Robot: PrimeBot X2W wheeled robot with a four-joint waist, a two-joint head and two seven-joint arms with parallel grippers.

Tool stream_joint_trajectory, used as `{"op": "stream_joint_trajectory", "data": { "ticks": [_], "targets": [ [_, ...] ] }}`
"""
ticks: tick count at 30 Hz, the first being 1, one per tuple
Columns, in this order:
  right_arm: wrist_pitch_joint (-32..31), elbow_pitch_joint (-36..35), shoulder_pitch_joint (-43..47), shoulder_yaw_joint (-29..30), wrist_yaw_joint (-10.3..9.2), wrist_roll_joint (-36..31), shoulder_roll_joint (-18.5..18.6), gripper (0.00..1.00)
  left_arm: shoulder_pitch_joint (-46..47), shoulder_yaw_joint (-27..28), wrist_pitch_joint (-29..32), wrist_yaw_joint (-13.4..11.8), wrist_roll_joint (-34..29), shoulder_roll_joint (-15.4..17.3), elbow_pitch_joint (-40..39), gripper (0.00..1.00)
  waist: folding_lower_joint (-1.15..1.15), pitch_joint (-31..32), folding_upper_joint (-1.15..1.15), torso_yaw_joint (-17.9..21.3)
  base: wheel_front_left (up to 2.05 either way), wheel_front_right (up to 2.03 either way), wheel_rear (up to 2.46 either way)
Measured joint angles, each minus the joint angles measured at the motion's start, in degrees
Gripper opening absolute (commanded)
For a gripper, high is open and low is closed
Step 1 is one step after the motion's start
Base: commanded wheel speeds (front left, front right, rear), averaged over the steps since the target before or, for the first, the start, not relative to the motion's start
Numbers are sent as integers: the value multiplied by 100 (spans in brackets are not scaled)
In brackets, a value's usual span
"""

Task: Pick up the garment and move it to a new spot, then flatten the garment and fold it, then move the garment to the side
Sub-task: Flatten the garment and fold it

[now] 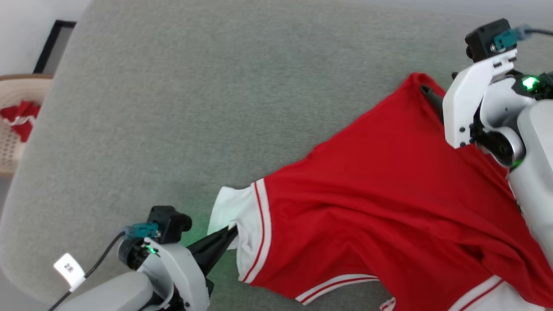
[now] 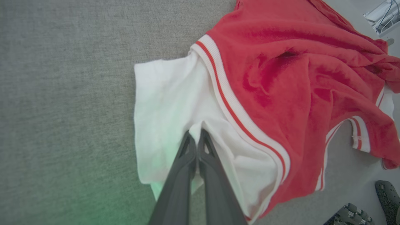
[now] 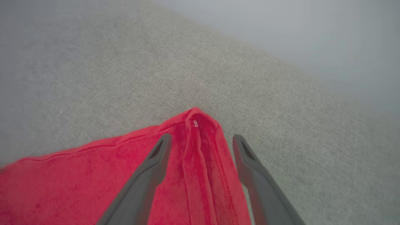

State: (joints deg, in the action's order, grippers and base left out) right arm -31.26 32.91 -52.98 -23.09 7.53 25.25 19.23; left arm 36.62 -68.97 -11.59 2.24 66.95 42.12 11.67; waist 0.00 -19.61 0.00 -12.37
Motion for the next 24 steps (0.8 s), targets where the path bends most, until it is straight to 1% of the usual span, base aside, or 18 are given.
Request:
{"op": "stream_joint_trajectory", "data": {
  "ticks": [5, 7, 11, 12, 13, 15, 16, 20, 24],
  "targets": [
    [-194, 1188, -658, -450, 1, 88, -52, 100, 77, -8, -2, 113, -1, -133, 143, 0, 0, -85, 0, -225, 0, 0, 0],
    [-335, 1551, -819, -581, 0, 109, -62, 100, 87, -12, -4, 144, -1, -183, 196, 0, 0, -118, 0, -303, 0, 0, 0],
    [-808, 2182, -1150, -723, 1, 255, -140, 100, 99, -18, -14, 226, -1, -256, 305, 0, 0, -171, 0, -427, 0, 0, 0],
    [-933, 2297, -1224, -730, 0, 311, -158, 88, 99, -19, -30, 235, 0, -266, 334, 0, 0, -180, 0, -447, 0, 0, 0],
    [-1065, 2386, -1280, -757, 0, 344, -168, 0, 103, -21, -30, 240, 0, -281, 359, 0, 0, -186, 0, -462, 0, 0, 0],
    [-1270, 2492, -1383, -851, 0, 380, -178, 0, 108, -19, -51, 277, 2, -296, 406, 0, 0, -187, 0, -467, 0, 0, 0],
    [-1268, 2543, -1402, -850, 1, 437, -178, 0, 111, -18, -54, 281, 5, -301, 431, 0, 0, -185, 0, -461, 0, 0, 0],
    [-1200, 2717, -1461, -798, 1, 602, -200, 0, 163, -29, -1, 316, 14, -290, 509, 0, 0, -151, 0, -400, 0, 0, 0],
    [-1013, 2751, -1470, -795, 2, 702, -216, 0, 344, -13, 200, 335, 29, -146, 470, 0, 0, -77, 0, -296, 0, 0, 0]
  ]
}}
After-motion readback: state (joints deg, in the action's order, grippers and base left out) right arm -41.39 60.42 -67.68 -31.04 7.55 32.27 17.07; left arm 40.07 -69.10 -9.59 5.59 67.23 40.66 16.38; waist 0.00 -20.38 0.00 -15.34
